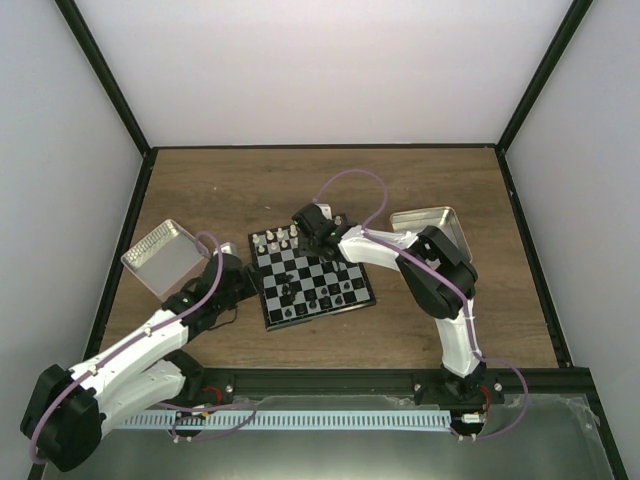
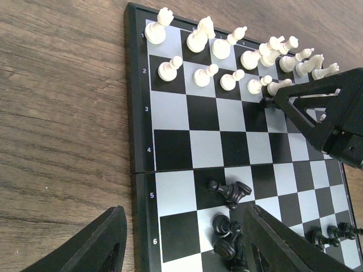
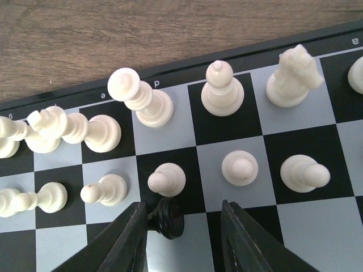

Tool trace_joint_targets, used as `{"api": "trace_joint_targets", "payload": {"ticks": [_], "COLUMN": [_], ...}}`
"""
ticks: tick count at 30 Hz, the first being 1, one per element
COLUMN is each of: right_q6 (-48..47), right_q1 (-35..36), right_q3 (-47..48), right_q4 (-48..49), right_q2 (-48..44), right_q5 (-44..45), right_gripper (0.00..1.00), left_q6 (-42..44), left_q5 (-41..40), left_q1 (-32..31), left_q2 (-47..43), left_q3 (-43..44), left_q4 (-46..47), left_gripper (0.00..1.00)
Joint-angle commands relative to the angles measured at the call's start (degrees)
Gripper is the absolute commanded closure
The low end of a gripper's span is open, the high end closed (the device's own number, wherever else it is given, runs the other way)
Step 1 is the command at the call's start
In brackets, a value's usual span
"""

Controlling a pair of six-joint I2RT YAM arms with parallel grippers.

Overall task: Set up the chess pieces on the board
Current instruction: Pick up the chess piece from the chessboard.

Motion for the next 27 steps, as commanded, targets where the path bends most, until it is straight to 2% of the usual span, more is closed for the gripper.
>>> {"api": "trace_joint_targets", "payload": {"ticks": [1, 11, 23, 27], "right_q6": [-0.73, -2.4, -5.05, -5.13], "right_q1": [0.32, 0.32, 0.32, 0.32], "right_q3": [1.18, -1.8, 0.54, 0.51], "right_q4": [-3.56, -4.41, -1.57, -1.79], "right_q2": [-0.21, -4.61, -2.87, -2.23], "right_q5": [0.57, -1.77, -3.32, -3.92], "right_gripper": [0.63, 0.66, 0.66, 0.71], "left_q6": [0.11, 0.28, 0.42, 0.38], "left_q5": [0.53, 0.77, 0.87, 0.97], "left_q1": [0.42, 0.45, 0.46, 0.43], "left_q2": [-0.35, 0.17, 0.66, 1.01], "left_q3": [-0.6, -0.6, -0.34, -0.28], "left_q4": [1.5, 2.24, 2.39, 2.48], "left_gripper": [0.42, 0.42, 0.42, 0.42]}}
